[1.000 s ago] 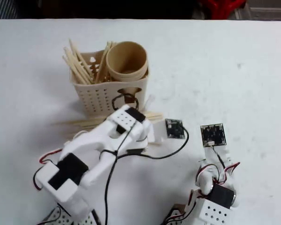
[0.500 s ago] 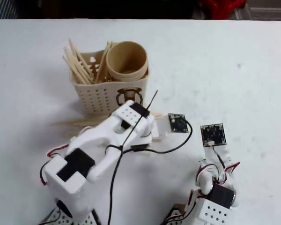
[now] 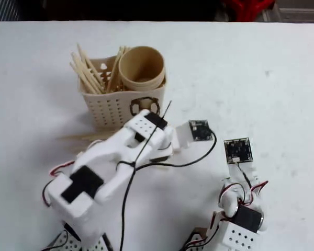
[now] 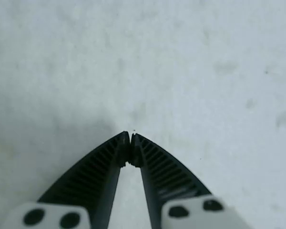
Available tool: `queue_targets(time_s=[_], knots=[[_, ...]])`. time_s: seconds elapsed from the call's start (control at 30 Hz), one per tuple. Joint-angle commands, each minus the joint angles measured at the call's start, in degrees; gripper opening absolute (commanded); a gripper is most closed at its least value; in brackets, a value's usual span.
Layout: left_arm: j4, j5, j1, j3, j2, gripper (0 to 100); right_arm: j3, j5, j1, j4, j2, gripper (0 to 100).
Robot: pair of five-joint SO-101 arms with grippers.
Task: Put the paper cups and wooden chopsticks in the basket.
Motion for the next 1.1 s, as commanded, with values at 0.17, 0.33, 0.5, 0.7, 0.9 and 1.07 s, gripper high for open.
queue_targets(time_s=[0.17,0.33,0.5,0.7,0.9,1.07], knots=[[4.04,0.44,-0.22,6.77,-17.45,4,0.35,-0.62,-0.31,-0.84,-0.48,1.8],[3.87,-6.86,-0.4,12.13,-17.71,12,0.35,-0.62,-0.31,-0.84,-0.48,1.8],[0.7,-8.35,-0.75,12.92,-14.02,12,0.35,-0.62,-0.31,-0.84,-0.48,1.8],[-1.85,-8.44,-0.75,9.85,-5.93,12,0.35,-0.62,-0.31,-0.84,-0.48,1.8],[2.29,-8.0,-0.66,3.69,0.75,5,0.35,-0.62,-0.31,-0.84,-0.48,1.8],[2.37,-5.45,-0.66,3.52,0.75,2,0.35,-0.62,-0.31,-0.84,-0.48,1.8]])
